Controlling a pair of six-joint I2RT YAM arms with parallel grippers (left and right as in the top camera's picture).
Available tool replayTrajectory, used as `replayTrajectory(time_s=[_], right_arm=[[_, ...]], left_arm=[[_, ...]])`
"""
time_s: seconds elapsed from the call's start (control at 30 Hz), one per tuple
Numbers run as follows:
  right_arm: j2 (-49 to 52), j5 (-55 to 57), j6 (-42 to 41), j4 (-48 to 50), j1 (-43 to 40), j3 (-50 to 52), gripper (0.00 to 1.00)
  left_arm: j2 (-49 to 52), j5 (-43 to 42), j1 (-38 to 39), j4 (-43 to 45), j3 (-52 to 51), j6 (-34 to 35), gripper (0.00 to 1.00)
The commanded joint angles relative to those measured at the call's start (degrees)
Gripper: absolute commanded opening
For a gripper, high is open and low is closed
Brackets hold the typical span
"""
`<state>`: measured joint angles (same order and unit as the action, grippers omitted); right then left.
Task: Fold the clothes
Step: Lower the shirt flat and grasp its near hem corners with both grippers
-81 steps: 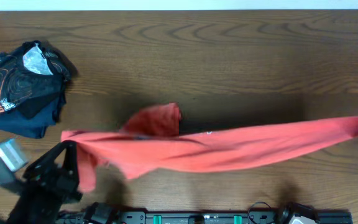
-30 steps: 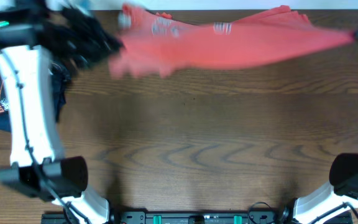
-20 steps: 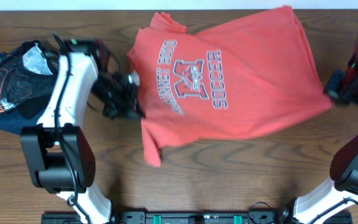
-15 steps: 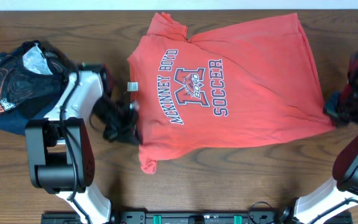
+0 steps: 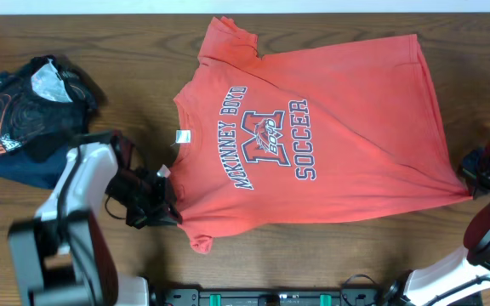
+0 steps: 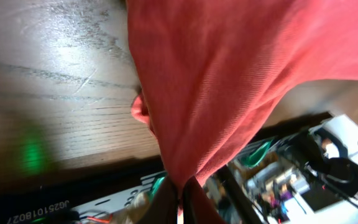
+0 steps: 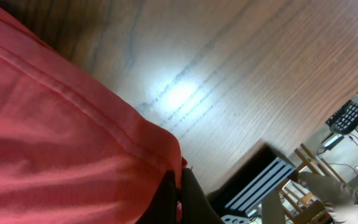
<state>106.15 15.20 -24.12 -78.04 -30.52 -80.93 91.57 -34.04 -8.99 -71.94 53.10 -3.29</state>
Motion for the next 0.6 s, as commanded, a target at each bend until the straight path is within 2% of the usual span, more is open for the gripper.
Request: replayTrajectory(time_s=[0.0,0.3,0.57], right_arm=[[-4.1,1.3,-1.6,-0.3,-0.6,1.4,0.01],[-12.9,1.3,-1.6,1.0,-0.6,7.0,0.01],[-15.9,1.2,-1.6,3.1,-0.6,12.0,0.01]], left_arm=[[-6.0,0.7,-0.6,-0.9,-0.3,1.7,0.06],[-18.4,0.2,-0.6,-6.3,-1.8,4.0,0.06],[-26.9,0.2,-0.6,-6.3,-3.4,9.3,0.06]])
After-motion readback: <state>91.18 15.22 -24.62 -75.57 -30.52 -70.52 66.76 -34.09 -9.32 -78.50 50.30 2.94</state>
